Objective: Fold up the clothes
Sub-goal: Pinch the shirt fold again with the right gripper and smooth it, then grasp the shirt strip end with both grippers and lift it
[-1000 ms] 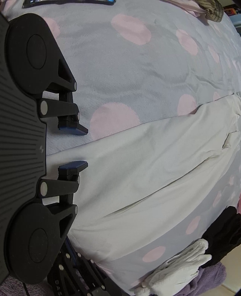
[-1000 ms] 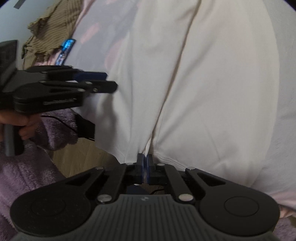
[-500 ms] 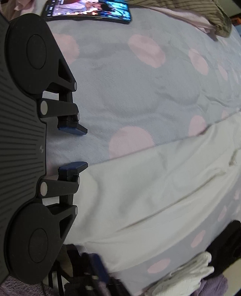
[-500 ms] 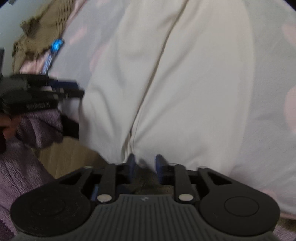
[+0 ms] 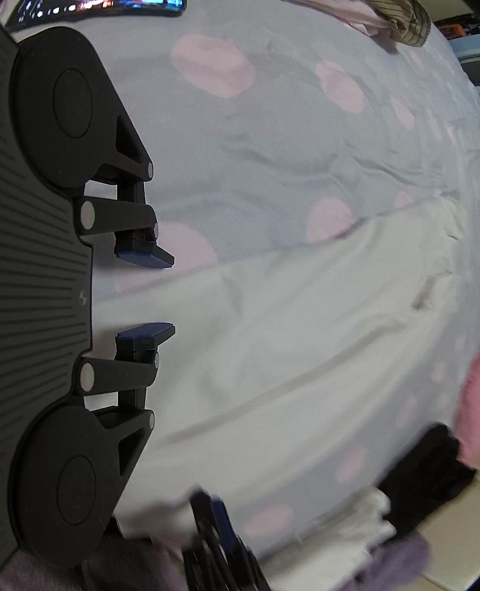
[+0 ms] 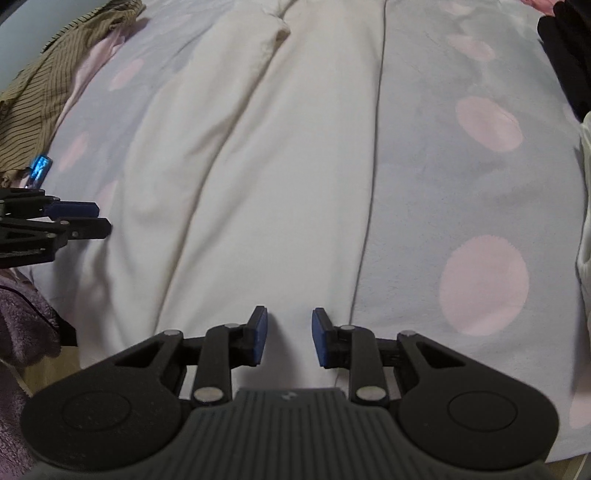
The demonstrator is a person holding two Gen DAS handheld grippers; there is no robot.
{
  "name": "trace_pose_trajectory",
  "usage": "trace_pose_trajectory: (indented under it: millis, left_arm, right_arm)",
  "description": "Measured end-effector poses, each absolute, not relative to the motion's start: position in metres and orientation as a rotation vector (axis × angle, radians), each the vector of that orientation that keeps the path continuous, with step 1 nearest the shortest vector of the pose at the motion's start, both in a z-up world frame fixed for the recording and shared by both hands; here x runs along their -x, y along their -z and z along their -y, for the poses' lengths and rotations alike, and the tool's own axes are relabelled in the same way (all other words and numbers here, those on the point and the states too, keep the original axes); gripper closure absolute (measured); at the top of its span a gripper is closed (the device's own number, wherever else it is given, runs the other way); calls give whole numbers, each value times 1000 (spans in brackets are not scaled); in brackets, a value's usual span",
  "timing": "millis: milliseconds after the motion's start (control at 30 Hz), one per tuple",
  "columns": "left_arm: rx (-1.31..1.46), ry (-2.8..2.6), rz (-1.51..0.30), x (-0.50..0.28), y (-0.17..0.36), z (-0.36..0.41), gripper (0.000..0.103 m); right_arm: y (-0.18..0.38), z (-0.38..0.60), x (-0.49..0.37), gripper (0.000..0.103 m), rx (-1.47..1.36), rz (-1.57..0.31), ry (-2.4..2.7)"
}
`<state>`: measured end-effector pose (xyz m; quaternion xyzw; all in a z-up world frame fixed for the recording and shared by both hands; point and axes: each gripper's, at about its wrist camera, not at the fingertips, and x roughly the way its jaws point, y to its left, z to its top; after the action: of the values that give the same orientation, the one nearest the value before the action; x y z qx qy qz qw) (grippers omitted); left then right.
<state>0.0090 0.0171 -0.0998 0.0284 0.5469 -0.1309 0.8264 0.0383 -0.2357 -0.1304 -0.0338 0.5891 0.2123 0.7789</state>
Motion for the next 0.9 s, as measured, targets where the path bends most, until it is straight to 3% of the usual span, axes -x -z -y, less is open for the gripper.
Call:
trace_pose_trajectory:
  millis: [133,200,700,900]
  left_arm:
    - [-38,293,-1177,-5,97,-24,71]
    - [-9,308,-1202,0,96,-30,64]
    - [70,506,-1375,61,109,-37,63]
    - [31,491,-1360,55,117,-27,65]
  right_arm:
    - [122,251,-35,68,36,-1245,-489]
    - [116,263,-31,63,18,-1227,-490]
    - [150,309,5,63,-188,-1469,-544]
    - [161,307,3,64,-203,-1483,-551]
